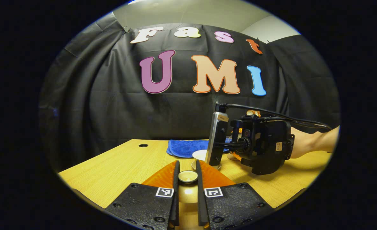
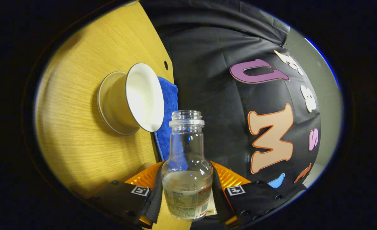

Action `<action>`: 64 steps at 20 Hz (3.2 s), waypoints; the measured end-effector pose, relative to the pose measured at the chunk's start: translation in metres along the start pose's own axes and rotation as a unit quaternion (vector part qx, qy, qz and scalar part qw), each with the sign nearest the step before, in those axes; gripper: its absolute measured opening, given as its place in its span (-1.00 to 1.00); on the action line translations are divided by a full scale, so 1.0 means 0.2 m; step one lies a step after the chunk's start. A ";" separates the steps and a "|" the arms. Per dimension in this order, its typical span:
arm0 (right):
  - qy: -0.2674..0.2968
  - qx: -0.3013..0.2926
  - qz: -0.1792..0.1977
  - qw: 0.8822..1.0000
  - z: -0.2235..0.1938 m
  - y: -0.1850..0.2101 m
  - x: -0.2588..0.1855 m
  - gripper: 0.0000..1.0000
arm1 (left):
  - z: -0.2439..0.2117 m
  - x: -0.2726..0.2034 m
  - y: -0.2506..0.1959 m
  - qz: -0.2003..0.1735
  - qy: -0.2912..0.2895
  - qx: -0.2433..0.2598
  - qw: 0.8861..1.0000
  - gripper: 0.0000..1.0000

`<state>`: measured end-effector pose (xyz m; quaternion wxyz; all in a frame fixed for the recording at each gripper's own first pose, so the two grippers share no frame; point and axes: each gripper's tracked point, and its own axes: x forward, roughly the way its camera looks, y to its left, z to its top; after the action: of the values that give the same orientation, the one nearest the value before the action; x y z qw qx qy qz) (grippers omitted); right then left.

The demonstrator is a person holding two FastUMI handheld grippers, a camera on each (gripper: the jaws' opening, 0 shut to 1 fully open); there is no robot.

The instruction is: Open the teacup lid with one hand, grasp the water bottle and pour water into the teacup with the other hand; after pouring, place the water bottle on the coaster and then close the teacup lid.

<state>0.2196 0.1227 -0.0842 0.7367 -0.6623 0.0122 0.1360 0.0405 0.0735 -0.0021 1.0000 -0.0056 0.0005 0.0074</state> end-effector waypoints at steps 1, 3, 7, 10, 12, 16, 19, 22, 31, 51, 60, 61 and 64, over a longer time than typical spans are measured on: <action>-0.002 -0.011 0.001 1.000 0.01 0.00 -0.01 0.45 | 0.00 0.00 0.01 0.002 0.000 0.000 1.000 -0.60; -0.005 -0.030 0.003 1.000 0.01 0.00 -0.01 0.45 | 0.00 0.00 0.02 0.002 0.000 0.001 1.000 -0.59; -0.012 -0.065 0.006 0.998 0.01 0.00 -0.01 0.45 | 0.00 -0.02 0.06 0.009 0.000 0.000 1.000 -0.59; -0.019 -0.092 0.006 0.996 0.02 0.00 -0.02 0.45 | 0.00 -0.02 0.08 0.011 0.000 0.000 1.000 -0.60; -0.021 -0.106 0.007 0.994 0.02 0.00 -0.02 0.45 | 0.00 -0.02 0.08 0.011 0.000 0.000 1.000 -0.60; -0.028 -0.143 0.005 0.989 0.04 -0.03 -0.03 0.45 | 0.00 -0.02 0.08 0.011 0.000 0.000 1.000 -0.60; -0.034 -0.174 0.009 0.984 0.05 -0.03 -0.03 0.45 | 0.00 -0.02 0.08 0.011 0.000 0.000 1.000 -0.60; -0.037 -0.193 0.009 0.980 0.06 -0.03 -0.04 0.45 | 0.00 -0.02 0.08 0.011 0.000 0.000 1.000 -0.59; -0.048 -0.247 0.005 0.968 0.10 -0.06 -0.04 0.45 | 0.00 -0.02 0.08 0.011 0.000 0.000 1.000 -0.59; -0.076 -0.350 0.001 0.934 0.20 -0.06 -0.01 0.44 | 0.00 -0.02 0.08 0.012 0.000 0.000 1.000 -0.60; -0.082 -0.354 -0.001 0.932 0.20 -0.06 -0.02 0.44 | 0.00 -0.02 0.08 0.014 0.000 0.000 1.000 -0.60; -0.083 -0.351 -0.002 0.933 0.20 -0.06 -0.02 0.43 | 0.00 -0.01 0.08 0.014 0.001 -0.001 1.000 -0.60; -0.089 -0.343 -0.002 0.935 0.20 -0.06 -0.01 0.44 | -0.01 -0.02 0.08 0.014 0.000 0.000 1.000 -0.60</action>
<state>0.2134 0.1600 -0.0679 0.4627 -0.8602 -0.1021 0.1882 0.0369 0.0893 -0.0038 0.9998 -0.0060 0.0008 0.0212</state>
